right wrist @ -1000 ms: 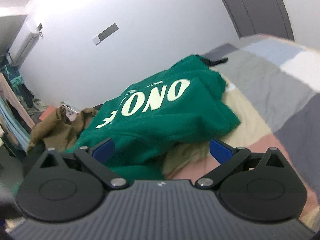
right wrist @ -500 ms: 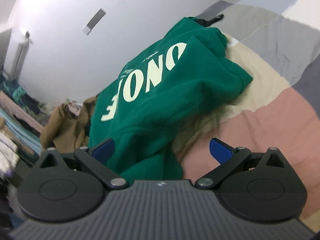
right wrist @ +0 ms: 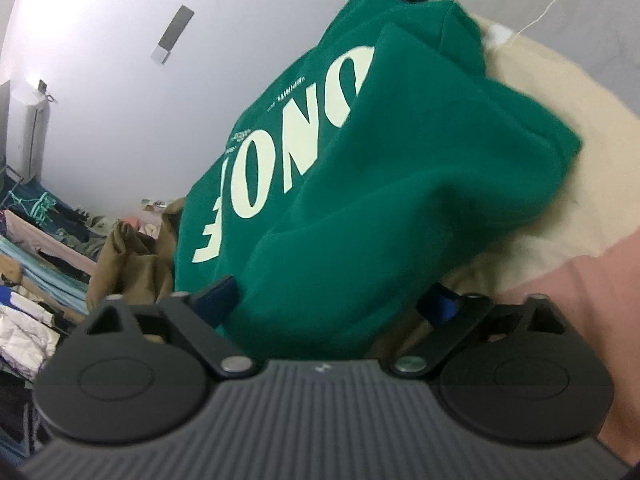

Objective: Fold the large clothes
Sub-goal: 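Lift the hoodie with both grippers and shake it out in the air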

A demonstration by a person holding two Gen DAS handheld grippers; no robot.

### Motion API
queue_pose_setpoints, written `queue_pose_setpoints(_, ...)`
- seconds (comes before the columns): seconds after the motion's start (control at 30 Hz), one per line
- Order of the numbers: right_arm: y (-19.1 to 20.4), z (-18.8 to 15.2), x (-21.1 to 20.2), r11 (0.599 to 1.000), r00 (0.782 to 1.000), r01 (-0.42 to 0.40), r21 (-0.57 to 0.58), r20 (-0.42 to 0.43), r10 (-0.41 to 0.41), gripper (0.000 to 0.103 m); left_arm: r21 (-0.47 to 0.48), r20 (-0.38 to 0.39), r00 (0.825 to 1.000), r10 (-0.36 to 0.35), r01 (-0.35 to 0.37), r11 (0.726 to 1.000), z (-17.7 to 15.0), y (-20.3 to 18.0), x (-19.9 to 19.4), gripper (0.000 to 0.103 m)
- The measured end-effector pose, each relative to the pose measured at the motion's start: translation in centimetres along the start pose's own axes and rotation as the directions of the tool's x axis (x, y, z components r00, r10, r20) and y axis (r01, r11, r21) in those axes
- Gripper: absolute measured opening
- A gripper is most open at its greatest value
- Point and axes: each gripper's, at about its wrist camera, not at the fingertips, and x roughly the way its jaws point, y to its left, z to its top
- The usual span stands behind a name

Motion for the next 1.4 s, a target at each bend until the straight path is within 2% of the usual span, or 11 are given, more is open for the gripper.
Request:
queue_pose_setpoints(0.07, -0.2, 0.3, 0.8, 1.000, 1.000, 0.000, -0.015, -0.011, 0.000, 0.069, -0.065, -0.002, 1.000, 0.013, -0.013, 0.998, 0.6, 1.3, 1.0, 0.093)
queue_pose_setpoints(0.2, 0.0, 0.7, 1.0, 0.997, 1.000, -0.019, -0.080, 0.007, 0.020, 0.023, -0.165, -0.061, 0.997, -0.037, 0.027, 0.986, 1.2, 3.6, 4.2, 0.093)
queue_pose_setpoints(0.33, 0.8, 1.0, 0.8, 0.981, 0.997, -0.044, -0.187, 0.058, 0.055, 0.018, -0.184, -0.070, 0.993, -0.100, 0.086, 0.979, 1.5, 4.2, 6.0, 0.091)
queue_pose_setpoints(0.43, 0.5, 1.1, 1.2, 0.981, 0.996, -0.054, -0.185, 0.053, 0.065, 0.017, -0.132, -0.068, 0.986, -0.152, 0.142, 0.981, 1.4, 3.7, 6.2, 0.074)
queue_pose_setpoints(0.5, 0.8, 1.1, 1.1, 0.978, 0.995, -0.062, -0.199, 0.059, 0.075, 0.015, -0.060, -0.079, 0.985, -0.155, 0.150, 0.987, 1.0, 2.7, 5.9, 0.043)
queue_pose_setpoints(0.6, 1.9, 0.9, 0.4, 0.960, 0.992, -0.079, -0.267, 0.073, 0.102, 0.013, 0.049, -0.063, 0.986, -0.156, 0.159, 0.986, 0.3, 1.2, 4.4, 0.011)
queue_pose_setpoints(0.67, 2.8, 0.6, -0.4, 0.944, 0.989, -0.084, -0.318, 0.087, 0.118, 0.010, 0.099, -0.012, 0.980, -0.197, 0.198, 0.975, 0.0, 0.4, 2.6, 0.007)
queue_pose_setpoints(0.8, 4.4, 0.2, -3.1, 0.916, 0.975, -0.101, -0.389, 0.143, 0.169, 0.010, 0.175, 0.114, 0.931, -0.346, 0.324, 0.930, -0.6, -1.3, -2.9, 0.005)
queue_pose_setpoints(0.97, 6.8, -0.8, -7.6, 0.863, 0.947, -0.127, -0.489, 0.199, 0.252, 0.009, 0.273, 0.158, 0.868, -0.470, 0.419, 0.866, -3.2, -3.2, -9.2, 0.005)
queue_pose_setpoints(1.2, 10.3, -1.3, -16.2, 0.822, 0.900, -0.167, -0.545, 0.256, 0.352, 0.009, 0.381, 0.218, 0.796, -0.565, 0.463, 0.800, -7.0, -5.3, -19.0, 0.005)
queue_pose_setpoints(1.4, 16.6, 0.6, -22.9, 0.746, 0.880, -0.148, -0.650, 0.258, 0.399, 0.009, 0.465, 0.240, 0.774, -0.585, 0.438, 0.770, -7.9, -9.9, -26.5, 0.005)
